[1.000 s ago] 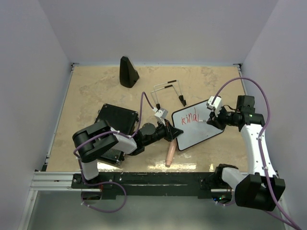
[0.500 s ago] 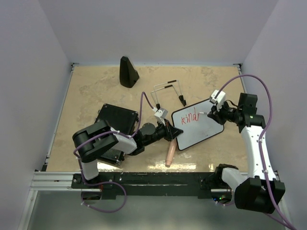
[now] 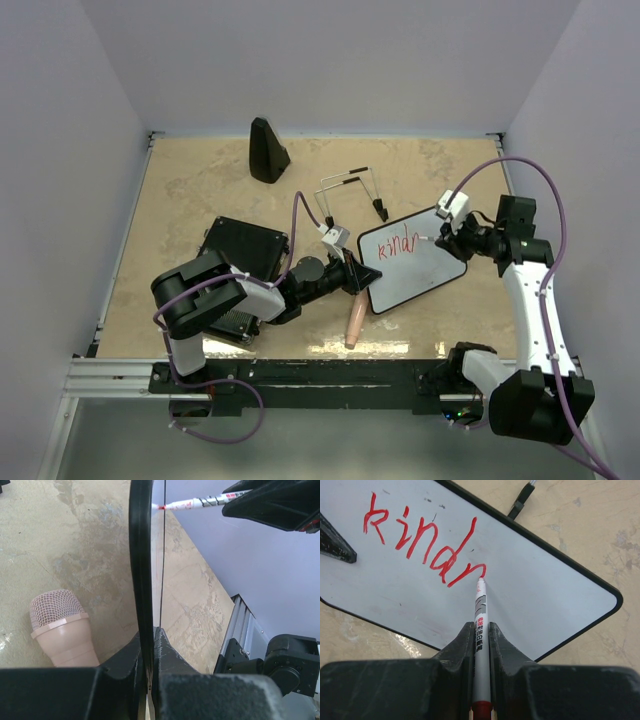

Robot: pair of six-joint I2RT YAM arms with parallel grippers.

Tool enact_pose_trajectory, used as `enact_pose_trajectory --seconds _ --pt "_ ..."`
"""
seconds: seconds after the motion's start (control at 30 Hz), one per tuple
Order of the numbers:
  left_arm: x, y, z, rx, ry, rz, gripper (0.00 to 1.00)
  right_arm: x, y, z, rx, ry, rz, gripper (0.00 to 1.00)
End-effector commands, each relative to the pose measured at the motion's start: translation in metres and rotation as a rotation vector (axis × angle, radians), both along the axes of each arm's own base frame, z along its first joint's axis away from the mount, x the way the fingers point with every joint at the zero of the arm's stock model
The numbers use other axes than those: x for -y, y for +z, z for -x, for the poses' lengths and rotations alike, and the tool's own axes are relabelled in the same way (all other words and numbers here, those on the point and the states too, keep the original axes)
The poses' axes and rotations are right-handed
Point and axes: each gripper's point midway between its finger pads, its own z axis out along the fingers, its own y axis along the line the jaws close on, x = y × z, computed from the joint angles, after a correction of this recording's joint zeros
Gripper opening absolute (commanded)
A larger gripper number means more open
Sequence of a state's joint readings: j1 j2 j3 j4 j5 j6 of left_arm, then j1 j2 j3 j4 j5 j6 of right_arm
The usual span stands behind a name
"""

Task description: Write a sentence on the whiteboard

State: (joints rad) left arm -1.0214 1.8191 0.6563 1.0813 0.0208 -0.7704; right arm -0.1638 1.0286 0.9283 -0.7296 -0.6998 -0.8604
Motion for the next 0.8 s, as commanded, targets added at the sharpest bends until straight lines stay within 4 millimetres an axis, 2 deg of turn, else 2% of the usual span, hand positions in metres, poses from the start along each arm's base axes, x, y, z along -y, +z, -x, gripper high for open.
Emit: enact_pose_trajectory --seconds 0.0,0.17,0.47,0.77 --pt "0.002 0.006 0.009 0.062 -0.046 -0.006 0.00 0.004 -0.010 0.009 -0.041 0.042 0.056 0.00" --pt "0.003 0.005 0.010 0.059 -0.051 -0.004 0.00 0.006 -0.017 0.013 -0.064 0.053 0.076 0.00" --pt "0.001 0.005 0.010 0.058 -0.048 -0.006 0.00 -0.004 0.020 0.004 0.032 0.033 0.003 0.00" --pt "0.000 0.005 0.011 0.060 -0.046 -0.003 0.00 -0.005 0.024 0.005 0.039 0.024 -0.017 0.00"
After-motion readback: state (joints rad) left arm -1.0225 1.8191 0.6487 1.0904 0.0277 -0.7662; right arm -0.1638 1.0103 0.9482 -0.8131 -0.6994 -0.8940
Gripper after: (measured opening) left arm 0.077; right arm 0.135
